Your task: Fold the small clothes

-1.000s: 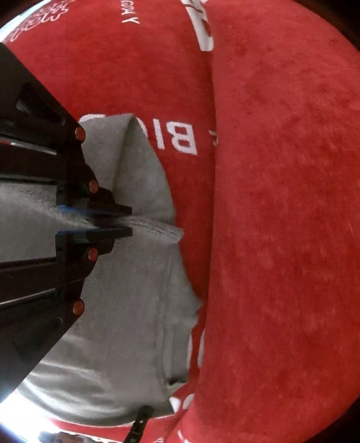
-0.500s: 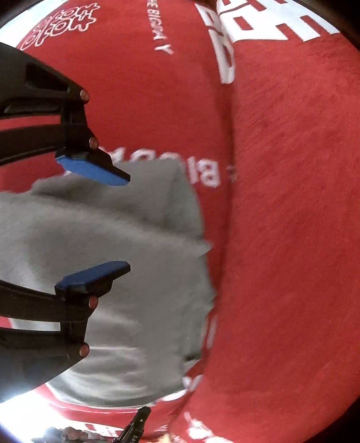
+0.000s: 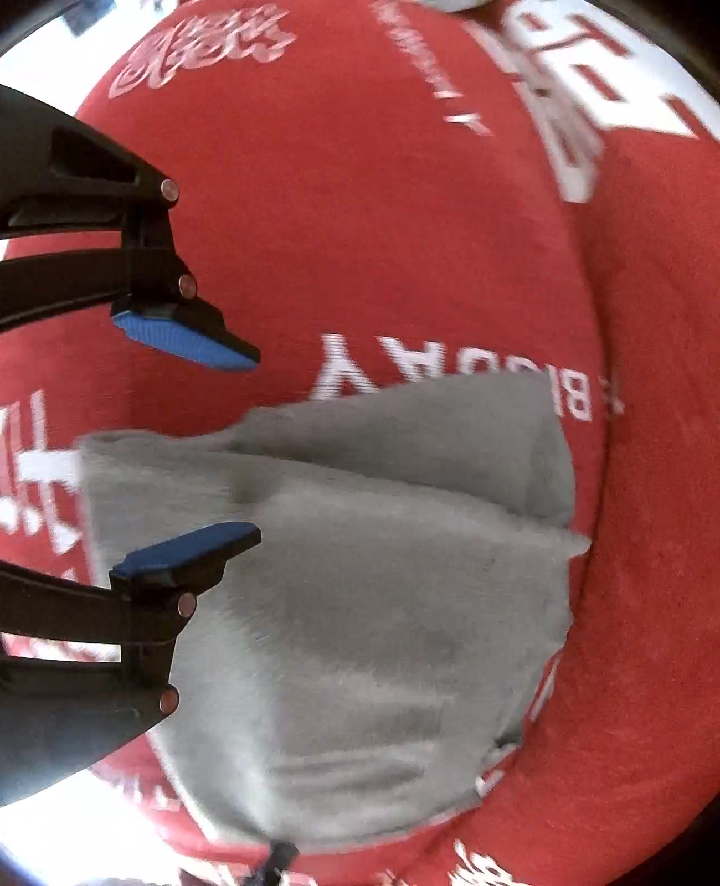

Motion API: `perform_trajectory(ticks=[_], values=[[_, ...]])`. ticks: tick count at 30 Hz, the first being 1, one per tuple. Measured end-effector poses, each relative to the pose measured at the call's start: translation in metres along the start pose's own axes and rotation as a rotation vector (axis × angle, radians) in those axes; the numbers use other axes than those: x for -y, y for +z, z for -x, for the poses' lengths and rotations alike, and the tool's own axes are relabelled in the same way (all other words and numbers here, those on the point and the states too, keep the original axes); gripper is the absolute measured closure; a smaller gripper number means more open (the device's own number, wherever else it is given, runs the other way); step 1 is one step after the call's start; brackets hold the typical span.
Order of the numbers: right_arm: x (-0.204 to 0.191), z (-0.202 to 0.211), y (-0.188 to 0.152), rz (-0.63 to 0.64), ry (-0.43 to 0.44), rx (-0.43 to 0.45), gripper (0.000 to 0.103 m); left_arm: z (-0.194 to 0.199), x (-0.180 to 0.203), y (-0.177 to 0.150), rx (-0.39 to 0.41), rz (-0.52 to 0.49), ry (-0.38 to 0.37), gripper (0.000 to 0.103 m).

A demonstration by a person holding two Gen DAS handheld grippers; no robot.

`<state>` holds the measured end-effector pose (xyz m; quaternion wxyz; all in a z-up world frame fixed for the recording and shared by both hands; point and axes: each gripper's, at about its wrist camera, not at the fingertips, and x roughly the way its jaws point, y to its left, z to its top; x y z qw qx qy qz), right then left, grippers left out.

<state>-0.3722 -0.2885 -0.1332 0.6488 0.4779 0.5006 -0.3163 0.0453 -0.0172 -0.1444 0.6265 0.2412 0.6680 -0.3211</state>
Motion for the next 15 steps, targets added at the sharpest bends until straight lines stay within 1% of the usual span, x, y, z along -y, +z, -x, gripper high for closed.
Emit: perform_trajectory(ticks=[1, 2, 3, 4, 5, 7, 8, 10, 12, 15], values=[[0.000, 0.004, -0.005, -0.021, 0.032, -0.002, 0.053, 0.001, -0.003, -0.003, -0.009, 0.014, -0.031, 0.045], [0.002, 0.010, -0.016, -0.060, 0.093, -0.008, 0.041, 0.003, -0.008, -0.008, -0.027, 0.036, -0.086, 0.045], [0.003, 0.010, -0.022, -0.088, 0.137, -0.019, 0.039, 0.003, -0.010, -0.012, -0.039, 0.049, -0.122, 0.045], [0.006, 0.009, -0.035, -0.143, 0.205, -0.052, 0.039, 0.002, -0.012, -0.016, -0.056, 0.060, -0.158, 0.045], [0.010, 0.008, -0.046, -0.195, 0.243, -0.077, 0.039, -0.001, -0.011, -0.021, -0.074, 0.064, -0.187, 0.045], [0.018, -0.002, -0.072, -0.308, 0.292, -0.103, 0.039, -0.006, -0.006, -0.024, -0.098, 0.051, -0.217, 0.045], [0.022, -0.005, -0.080, -0.356, 0.304, -0.107, 0.039, -0.010, -0.003, -0.026, -0.113, 0.039, -0.234, 0.045], [0.033, -0.012, -0.091, -0.466, 0.327, -0.098, 0.039, -0.014, 0.003, -0.028, -0.121, 0.018, -0.244, 0.045], [0.046, -0.016, -0.096, -0.566, 0.350, -0.070, 0.039, -0.017, 0.008, -0.028, -0.118, -0.006, -0.248, 0.045], [0.061, -0.020, -0.092, -0.665, 0.365, -0.009, 0.039, -0.019, 0.002, -0.027, -0.122, 0.012, -0.277, 0.045]])
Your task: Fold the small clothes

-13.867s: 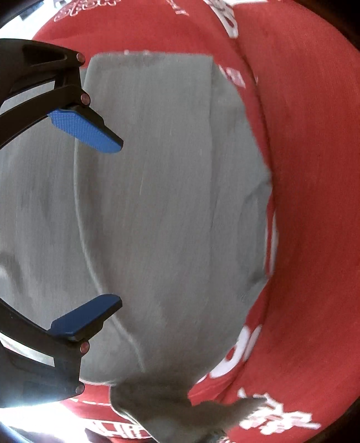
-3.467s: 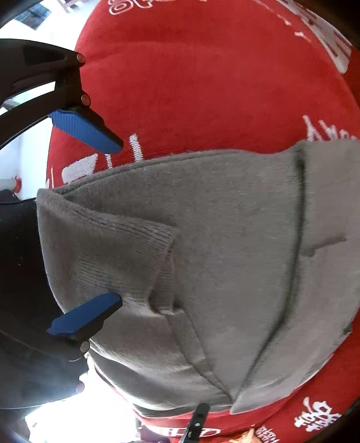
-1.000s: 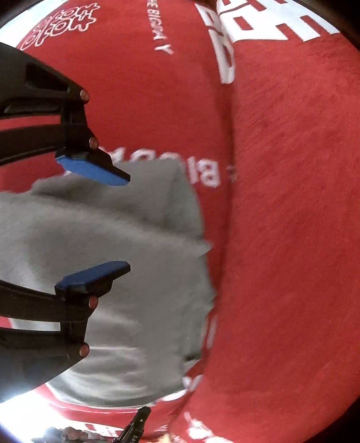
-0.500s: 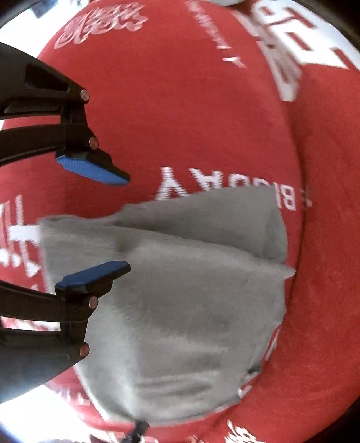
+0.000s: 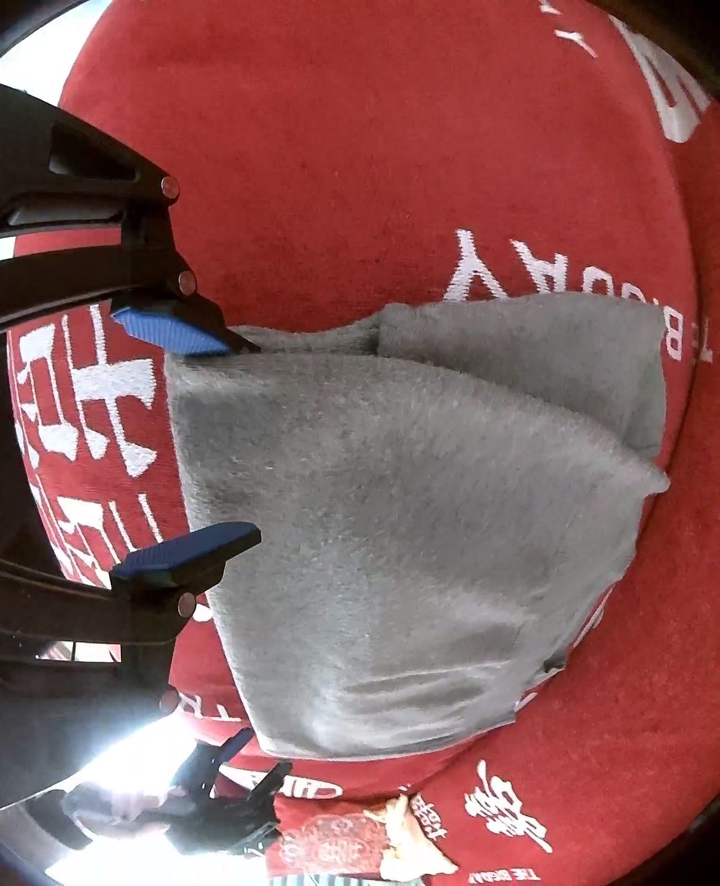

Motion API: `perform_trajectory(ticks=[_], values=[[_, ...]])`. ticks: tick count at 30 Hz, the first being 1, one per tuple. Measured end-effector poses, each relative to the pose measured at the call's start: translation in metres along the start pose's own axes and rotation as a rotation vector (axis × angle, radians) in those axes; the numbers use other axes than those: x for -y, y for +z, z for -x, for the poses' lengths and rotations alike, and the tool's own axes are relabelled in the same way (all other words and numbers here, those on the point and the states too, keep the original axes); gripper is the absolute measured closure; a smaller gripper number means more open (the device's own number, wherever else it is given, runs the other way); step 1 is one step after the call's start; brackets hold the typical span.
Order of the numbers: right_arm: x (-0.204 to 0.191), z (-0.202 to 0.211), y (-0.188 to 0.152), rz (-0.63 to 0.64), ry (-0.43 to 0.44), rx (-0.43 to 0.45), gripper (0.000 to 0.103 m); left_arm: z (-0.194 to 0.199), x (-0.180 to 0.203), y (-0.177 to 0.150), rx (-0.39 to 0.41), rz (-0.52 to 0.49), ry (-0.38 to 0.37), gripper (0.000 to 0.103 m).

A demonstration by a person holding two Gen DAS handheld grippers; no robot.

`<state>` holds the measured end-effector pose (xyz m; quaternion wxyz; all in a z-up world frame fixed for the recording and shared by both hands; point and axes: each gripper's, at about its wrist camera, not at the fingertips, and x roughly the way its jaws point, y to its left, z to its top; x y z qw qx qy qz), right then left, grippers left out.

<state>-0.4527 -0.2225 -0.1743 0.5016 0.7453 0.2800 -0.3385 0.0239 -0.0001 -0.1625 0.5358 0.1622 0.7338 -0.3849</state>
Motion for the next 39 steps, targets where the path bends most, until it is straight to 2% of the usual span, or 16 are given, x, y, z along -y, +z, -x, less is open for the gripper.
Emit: perform_trajectory(ticks=[1, 2, 3, 4, 5, 11, 15, 17, 19, 20, 22, 24, 26, 29, 34, 39], values=[[0.001, -0.001, 0.005, -0.023, 0.012, 0.016, 0.039, -0.001, -0.002, 0.002, 0.001, 0.010, -0.012, 0.045], [0.002, -0.003, 0.009, -0.049, 0.022, 0.027, 0.040, -0.001, -0.003, 0.003, 0.002, 0.015, -0.016, 0.054], [0.001, -0.004, 0.013, -0.058, 0.010, 0.023, 0.045, -0.001, -0.004, 0.003, 0.004, 0.008, -0.009, 0.081], [-0.001, -0.006, 0.015, -0.054, -0.008, 0.017, 0.079, -0.004, -0.002, 0.006, -0.007, -0.008, -0.001, 0.092], [-0.008, -0.010, 0.017, -0.020, -0.043, -0.003, 0.095, -0.004, 0.000, 0.006, -0.012, -0.019, -0.007, 0.093], [-0.042, 0.022, 0.021, 0.255, -0.151, -0.010, 0.095, 0.030, 0.015, -0.011, 0.056, -0.131, -0.005, 0.093], [-0.038, -0.002, 0.034, 0.274, -0.225, -0.040, 0.095, 0.012, -0.005, -0.018, 0.018, -0.099, 0.070, 0.096], [-0.033, -0.016, 0.035, 0.286, -0.265, -0.057, 0.094, 0.004, -0.021, -0.020, 0.007, -0.046, 0.072, 0.096], [-0.031, -0.015, 0.032, 0.292, -0.275, -0.052, 0.092, 0.010, -0.028, -0.021, 0.020, -0.023, 0.052, 0.096], [-0.032, -0.012, 0.030, 0.297, -0.288, -0.053, 0.084, 0.015, -0.027, -0.022, 0.028, -0.030, 0.061, 0.096], [-0.027, -0.002, 0.024, 0.297, -0.338, -0.052, 0.075, 0.024, -0.026, -0.024, 0.038, -0.060, 0.109, 0.096], [-0.027, 0.002, 0.016, 0.297, -0.328, -0.071, 0.075, 0.035, -0.026, -0.026, 0.051, -0.083, 0.147, 0.096], [-0.031, 0.008, 0.005, 0.319, -0.315, -0.083, 0.075, 0.049, -0.027, -0.025, 0.075, -0.076, 0.143, 0.096], [-0.050, 0.014, -0.011, 0.409, -0.279, -0.076, 0.075, 0.064, -0.023, -0.010, 0.129, -0.074, 0.138, 0.096], [-0.095, -0.011, -0.017, 0.547, -0.268, -0.085, 0.075, 0.059, 0.004, 0.033, 0.195, -0.096, 0.144, 0.096], [-0.127, -0.030, 0.000, 0.610, -0.301, -0.038, 0.075, 0.037, 0.028, 0.075, 0.245, -0.095, 0.191, 0.096]])
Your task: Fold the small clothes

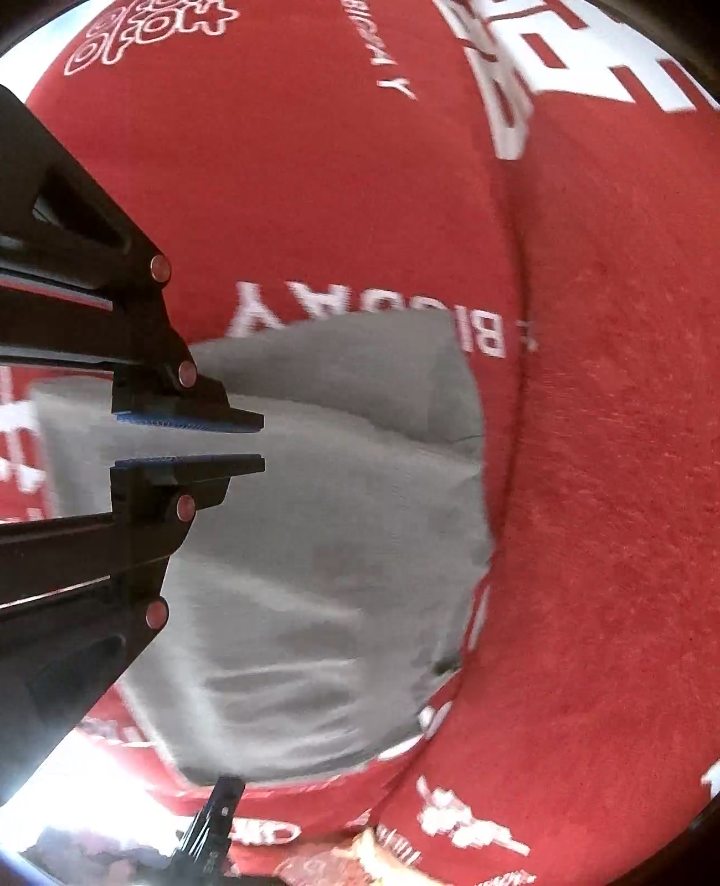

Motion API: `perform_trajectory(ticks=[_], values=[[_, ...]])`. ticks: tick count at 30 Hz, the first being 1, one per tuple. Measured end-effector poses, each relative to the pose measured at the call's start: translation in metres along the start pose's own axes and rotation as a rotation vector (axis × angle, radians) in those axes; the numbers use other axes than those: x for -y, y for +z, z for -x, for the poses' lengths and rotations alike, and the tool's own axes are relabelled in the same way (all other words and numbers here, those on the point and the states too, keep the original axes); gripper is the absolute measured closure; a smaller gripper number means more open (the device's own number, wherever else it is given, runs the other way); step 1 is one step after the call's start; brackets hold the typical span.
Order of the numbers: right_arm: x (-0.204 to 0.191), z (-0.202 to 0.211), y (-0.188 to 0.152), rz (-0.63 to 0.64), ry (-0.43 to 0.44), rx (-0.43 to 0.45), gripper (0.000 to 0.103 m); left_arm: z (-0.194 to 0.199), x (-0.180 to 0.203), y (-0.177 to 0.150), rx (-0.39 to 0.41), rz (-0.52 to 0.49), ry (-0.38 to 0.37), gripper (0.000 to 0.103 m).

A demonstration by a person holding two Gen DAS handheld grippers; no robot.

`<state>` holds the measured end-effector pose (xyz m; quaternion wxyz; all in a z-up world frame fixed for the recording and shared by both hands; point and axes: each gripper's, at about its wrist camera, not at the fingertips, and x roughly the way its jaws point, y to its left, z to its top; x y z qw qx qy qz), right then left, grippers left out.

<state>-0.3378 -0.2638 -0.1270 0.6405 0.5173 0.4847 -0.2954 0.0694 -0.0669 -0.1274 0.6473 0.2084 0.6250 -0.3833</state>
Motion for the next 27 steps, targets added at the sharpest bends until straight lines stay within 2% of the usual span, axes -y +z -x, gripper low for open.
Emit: perform_trajectory(ticks=[3, 7, 11, 12, 14, 16, 20, 24, 26, 27], values=[[-0.002, -0.003, 0.023, 0.009, -0.022, 0.033, 0.075, -0.019, 0.000, 0.016, -0.006, 0.028, 0.033, 0.096], [0.003, -0.016, 0.049, 0.028, -0.074, 0.038, 0.075, -0.043, -0.009, 0.023, -0.041, 0.052, 0.114, 0.096], [0.018, -0.027, 0.059, 0.023, -0.113, 0.040, 0.080, -0.048, -0.026, 0.023, -0.038, 0.115, 0.081, 0.096], [0.022, -0.025, 0.061, 0.019, -0.108, 0.046, 0.080, -0.047, -0.028, 0.023, -0.038, 0.125, 0.087, 0.095], [0.031, -0.019, 0.062, -0.004, -0.099, 0.046, 0.081, -0.047, -0.034, 0.023, -0.057, 0.134, 0.168, 0.095], [0.036, -0.014, 0.063, -0.029, -0.094, 0.040, 0.081, -0.046, -0.040, 0.021, -0.072, 0.155, 0.163, 0.095], [0.041, -0.001, 0.058, -0.039, -0.083, 0.031, 0.077, -0.031, -0.042, 0.014, -0.088, 0.149, 0.191, 0.095], [0.042, 0.014, 0.045, -0.038, -0.046, 0.007, 0.074, -0.015, -0.028, 0.004, -0.099, 0.133, 0.195, 0.095], [0.038, 0.018, 0.036, -0.032, -0.030, -0.014, 0.060, -0.010, -0.020, -0.001, -0.112, 0.123, 0.199, 0.095], [0.036, 0.019, 0.032, -0.030, -0.020, -0.025, 0.059, -0.009, -0.015, -0.004, -0.119, 0.119, 0.203, 0.095]])
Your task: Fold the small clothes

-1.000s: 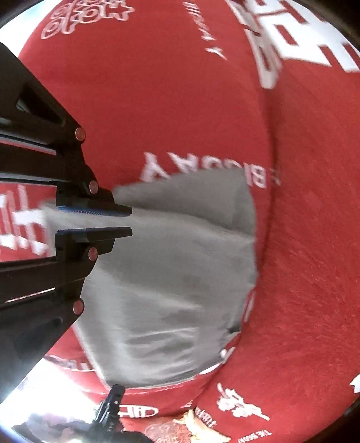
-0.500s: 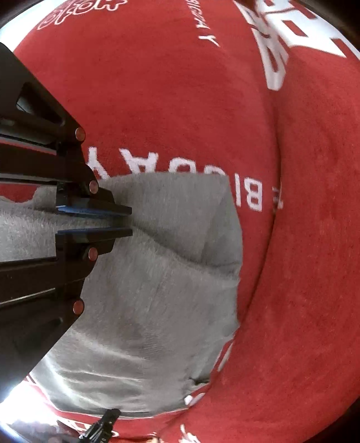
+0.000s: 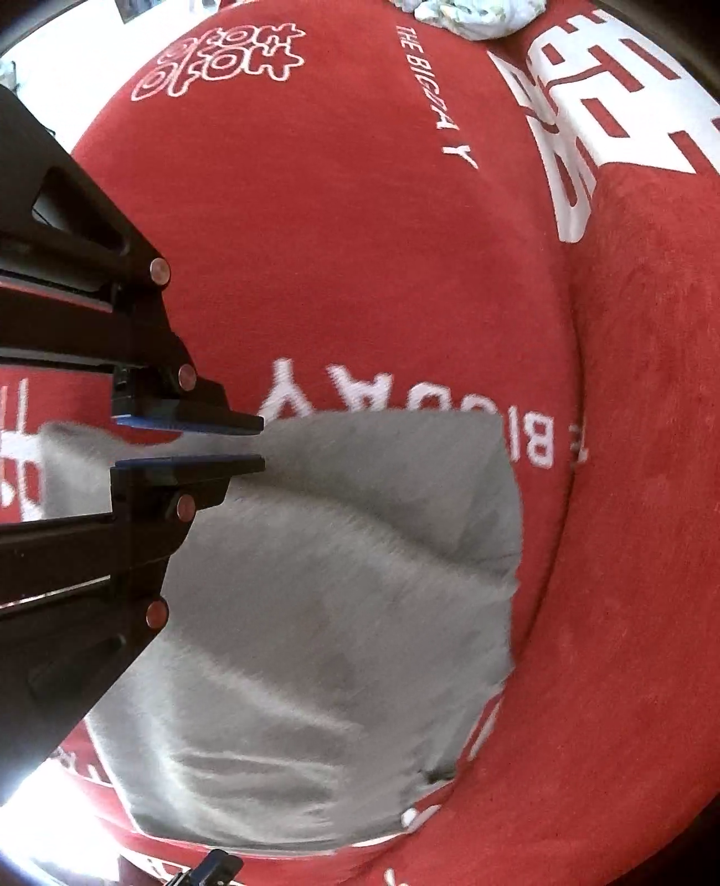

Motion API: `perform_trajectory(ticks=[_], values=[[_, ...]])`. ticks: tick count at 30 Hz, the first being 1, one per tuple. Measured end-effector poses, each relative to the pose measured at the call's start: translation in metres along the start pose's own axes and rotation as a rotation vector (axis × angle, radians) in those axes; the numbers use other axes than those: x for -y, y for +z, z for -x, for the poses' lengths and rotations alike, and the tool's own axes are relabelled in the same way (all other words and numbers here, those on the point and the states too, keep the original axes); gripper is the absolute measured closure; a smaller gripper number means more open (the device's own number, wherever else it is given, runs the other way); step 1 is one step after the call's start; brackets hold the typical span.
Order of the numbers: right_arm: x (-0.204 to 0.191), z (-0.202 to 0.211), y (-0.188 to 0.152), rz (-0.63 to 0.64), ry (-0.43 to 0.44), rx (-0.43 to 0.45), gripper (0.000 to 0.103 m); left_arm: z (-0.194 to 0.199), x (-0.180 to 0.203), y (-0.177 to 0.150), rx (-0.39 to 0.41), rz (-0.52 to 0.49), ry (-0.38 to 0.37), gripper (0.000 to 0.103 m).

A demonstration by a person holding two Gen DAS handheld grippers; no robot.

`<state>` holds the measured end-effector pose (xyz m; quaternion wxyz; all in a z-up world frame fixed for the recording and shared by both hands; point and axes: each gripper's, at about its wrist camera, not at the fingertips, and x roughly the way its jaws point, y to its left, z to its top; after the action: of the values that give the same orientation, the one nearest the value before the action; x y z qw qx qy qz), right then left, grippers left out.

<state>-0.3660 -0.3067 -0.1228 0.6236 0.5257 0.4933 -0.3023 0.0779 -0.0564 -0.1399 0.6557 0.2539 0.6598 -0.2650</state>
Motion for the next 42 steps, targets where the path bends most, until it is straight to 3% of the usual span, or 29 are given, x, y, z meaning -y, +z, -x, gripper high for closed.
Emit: perform_trajectory(ticks=[4, 7, 19, 26, 34, 42], values=[[-0.010, -0.006, -0.012, 0.002, 0.042, -0.048, 0.058, 0.004, 0.024, -0.012, -0.032, -0.007, -0.002, 0.095], [-0.020, -0.019, -0.020, -0.005, 0.070, -0.088, 0.051, 0.006, 0.039, -0.018, -0.049, -0.011, -0.003, 0.095], [-0.014, -0.035, -0.031, -0.012, 0.123, -0.164, 0.045, 0.001, 0.091, -0.037, -0.118, -0.057, -0.017, 0.095], [-0.006, -0.032, -0.035, -0.016, 0.140, -0.179, 0.044, 0.002, 0.114, -0.047, -0.125, -0.088, 0.021, 0.095], [-0.003, -0.031, -0.036, -0.011, 0.160, -0.185, 0.038, 0.007, 0.137, -0.062, -0.145, -0.102, 0.008, 0.095], [-0.004, -0.031, -0.039, 0.007, 0.212, -0.166, 0.024, 0.003, 0.142, -0.074, -0.143, -0.088, 0.017, 0.095]])
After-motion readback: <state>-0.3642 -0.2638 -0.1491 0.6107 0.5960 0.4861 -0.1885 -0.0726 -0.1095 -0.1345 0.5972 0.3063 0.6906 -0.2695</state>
